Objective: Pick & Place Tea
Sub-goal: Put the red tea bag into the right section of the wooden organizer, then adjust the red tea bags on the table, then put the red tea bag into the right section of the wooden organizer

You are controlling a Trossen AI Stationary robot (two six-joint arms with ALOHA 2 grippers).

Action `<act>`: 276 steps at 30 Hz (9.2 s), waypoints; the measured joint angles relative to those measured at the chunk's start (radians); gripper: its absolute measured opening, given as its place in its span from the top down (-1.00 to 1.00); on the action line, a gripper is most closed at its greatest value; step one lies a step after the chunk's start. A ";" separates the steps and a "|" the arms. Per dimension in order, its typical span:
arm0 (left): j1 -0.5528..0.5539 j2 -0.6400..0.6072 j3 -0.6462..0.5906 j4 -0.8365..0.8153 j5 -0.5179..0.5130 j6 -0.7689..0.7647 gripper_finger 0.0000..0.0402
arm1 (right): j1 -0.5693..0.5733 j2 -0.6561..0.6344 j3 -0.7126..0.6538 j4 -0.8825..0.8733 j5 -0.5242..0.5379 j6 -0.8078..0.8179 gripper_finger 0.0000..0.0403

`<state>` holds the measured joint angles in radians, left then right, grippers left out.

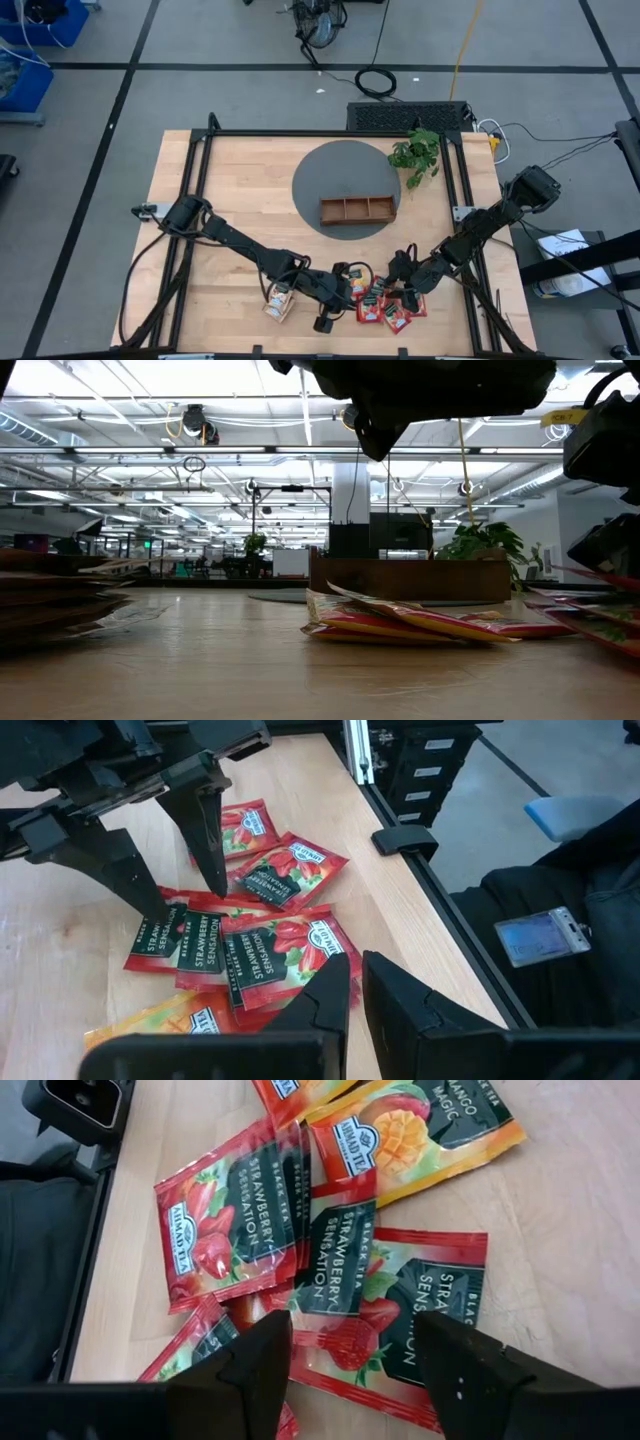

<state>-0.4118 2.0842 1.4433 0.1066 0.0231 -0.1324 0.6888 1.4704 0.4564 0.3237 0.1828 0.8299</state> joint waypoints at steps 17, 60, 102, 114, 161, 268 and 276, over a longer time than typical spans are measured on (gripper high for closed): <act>0.001 0.000 0.000 -0.002 0.000 0.021 0.81 | 0.000 0.000 0.000 -0.002 0.052 -0.023 0.08; 0.006 -0.001 0.000 -0.044 -0.026 0.041 0.81 | -0.048 -0.093 0.031 -0.175 0.157 -0.058 1.00; -0.064 -0.002 0.000 -0.052 -0.024 -0.062 0.82 | 0.221 0.338 0.565 -0.152 0.096 -0.382 1.00; -0.099 -0.002 0.000 -0.109 -0.024 -0.066 0.81 | 0.171 0.545 0.679 -0.122 -0.005 -0.250 1.00; -0.001 0.092 0.016 0.153 -0.044 0.026 0.81 | 0.214 -0.073 0.346 -0.550 0.549 -0.062 0.87; 0.180 0.427 0.268 0.211 0.013 0.088 0.81 | 0.061 -0.122 -0.269 0.043 0.039 0.543 0.96; 0.143 0.342 0.263 0.107 0.007 0.258 0.81 | 0.058 -0.153 -0.231 0.043 0.033 0.449 0.99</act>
<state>-0.2688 2.4261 1.7068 0.2141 0.0302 0.1260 0.7464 1.3173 0.2253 0.3669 0.2161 1.2787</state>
